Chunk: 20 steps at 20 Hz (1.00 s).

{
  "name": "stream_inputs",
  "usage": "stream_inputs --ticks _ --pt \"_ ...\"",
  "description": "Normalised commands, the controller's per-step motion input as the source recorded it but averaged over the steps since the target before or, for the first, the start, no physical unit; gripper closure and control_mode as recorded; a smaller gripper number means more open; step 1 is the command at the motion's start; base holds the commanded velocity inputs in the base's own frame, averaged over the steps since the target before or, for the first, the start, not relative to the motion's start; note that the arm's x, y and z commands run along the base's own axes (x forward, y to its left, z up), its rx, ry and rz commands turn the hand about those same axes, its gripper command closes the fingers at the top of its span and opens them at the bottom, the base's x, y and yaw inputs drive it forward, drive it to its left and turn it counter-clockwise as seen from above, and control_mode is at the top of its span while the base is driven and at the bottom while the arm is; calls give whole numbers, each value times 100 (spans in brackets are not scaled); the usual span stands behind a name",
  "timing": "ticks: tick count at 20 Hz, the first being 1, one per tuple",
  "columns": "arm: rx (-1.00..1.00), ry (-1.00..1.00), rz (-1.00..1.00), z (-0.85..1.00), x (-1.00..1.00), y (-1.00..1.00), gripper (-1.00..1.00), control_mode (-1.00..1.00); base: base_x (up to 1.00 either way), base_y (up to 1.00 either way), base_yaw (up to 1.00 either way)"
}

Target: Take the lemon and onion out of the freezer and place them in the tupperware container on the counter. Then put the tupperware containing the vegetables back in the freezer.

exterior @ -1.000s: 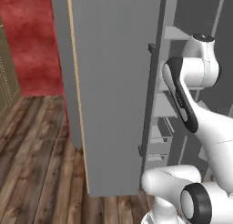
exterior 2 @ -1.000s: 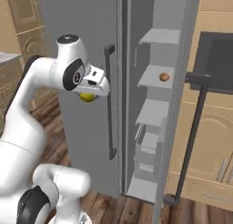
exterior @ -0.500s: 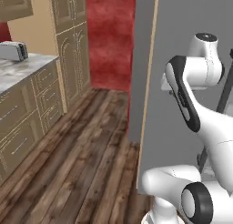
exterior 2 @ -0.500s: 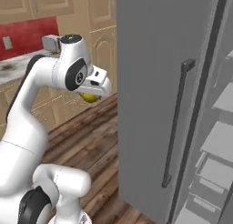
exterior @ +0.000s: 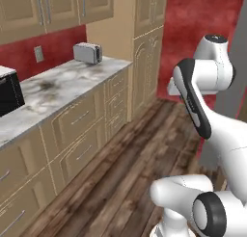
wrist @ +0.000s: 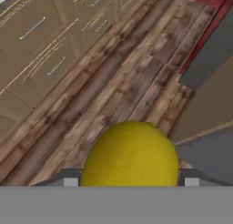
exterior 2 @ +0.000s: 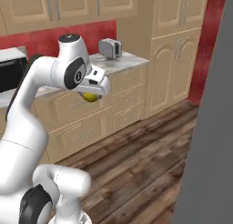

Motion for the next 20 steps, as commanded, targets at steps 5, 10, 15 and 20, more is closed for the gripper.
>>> stream_inputs --ticks 5,10,15,20 --pt "0 0 0 0 0 0 100 100 100 46 43" --pt "0 0 0 0 0 0 100 100 95 31 45" --pt "0 0 0 0 0 0 100 100 46 19 53" --pt "0 0 0 0 0 0 100 100 8 8 62"
